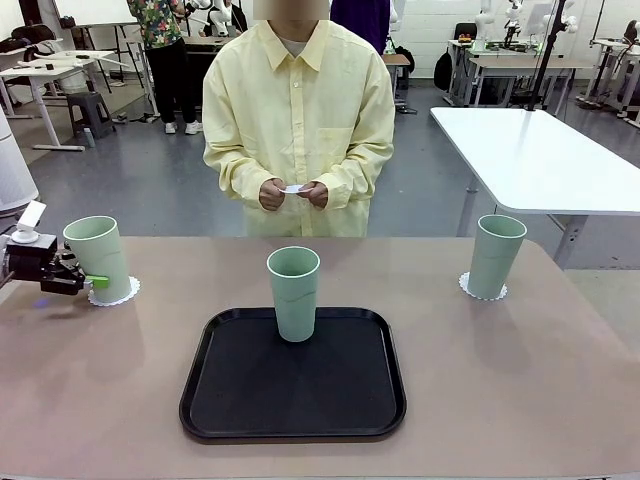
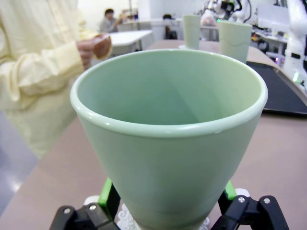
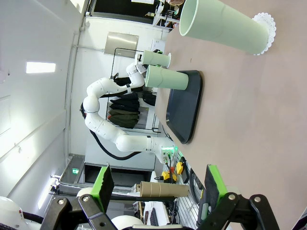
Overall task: Place coasters on the table and set cups on them.
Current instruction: Take one Reusable plastic cup from the Flat Tray and place it on a coaster set by the human.
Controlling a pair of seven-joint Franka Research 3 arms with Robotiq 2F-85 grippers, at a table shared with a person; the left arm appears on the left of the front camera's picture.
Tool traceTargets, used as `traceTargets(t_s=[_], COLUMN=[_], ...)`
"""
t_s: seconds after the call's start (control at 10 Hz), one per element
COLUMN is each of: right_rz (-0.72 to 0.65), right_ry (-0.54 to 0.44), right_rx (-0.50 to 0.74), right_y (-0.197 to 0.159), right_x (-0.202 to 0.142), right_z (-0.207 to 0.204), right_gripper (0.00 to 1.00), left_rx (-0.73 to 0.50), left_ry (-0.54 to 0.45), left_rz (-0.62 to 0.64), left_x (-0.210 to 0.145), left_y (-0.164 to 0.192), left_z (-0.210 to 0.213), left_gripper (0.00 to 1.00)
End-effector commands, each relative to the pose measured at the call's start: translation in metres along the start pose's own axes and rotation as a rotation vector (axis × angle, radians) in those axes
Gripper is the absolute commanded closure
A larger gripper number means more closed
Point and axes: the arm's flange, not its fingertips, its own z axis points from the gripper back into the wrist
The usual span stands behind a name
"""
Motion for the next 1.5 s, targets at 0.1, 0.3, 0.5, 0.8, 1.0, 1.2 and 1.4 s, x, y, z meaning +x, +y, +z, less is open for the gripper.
traceTargets(t_s=[0.1, 0.3, 0.5, 0.8, 1.0, 1.2, 1.4], right_rz=[-0.002, -0.002, -0.002, -0.002, -0.002, -0.002, -0.002], right_ry=[0.0, 0.0, 0.0, 0.0, 0.0, 0.0, 0.0], right_rx=[-0.003, -0.003, -0.003, -0.003, -0.003, -0.003, -0.003], right_y=[0.0, 0.0, 0.0, 0.0, 0.0, 0.0, 0.0], right_x=[0.0, 0.0, 0.0, 0.0, 0.0, 0.0, 0.0], right_z=[0.0, 0.0, 0.0, 0.0, 0.0, 0.0, 0.0], right_gripper=[0.0, 0.0, 0.0, 0.0, 0.0, 0.0, 0.0], left_rx=[-0.031, -0.039, -0.042, -0.04, -0.029, -0.025, -0.022], left_ry=[0.028, 0.031, 0.03, 0.031, 0.038, 0.048, 0.051], left_rz=[0.003, 0.011, 0.022, 0.041, 0.048, 0.058, 0.066], left_x=[-0.001, 0.0, -0.001, 0.001, 0.001, 0.002, 0.003], left_y=[0.006, 0.007, 0.007, 0.007, 0.008, 0.008, 0.007], left_z=[0.006, 0.008, 0.011, 0.015, 0.018, 0.02, 0.025], left_gripper=[0.0, 0.0, 0.0, 0.0, 0.0, 0.0, 0.0])
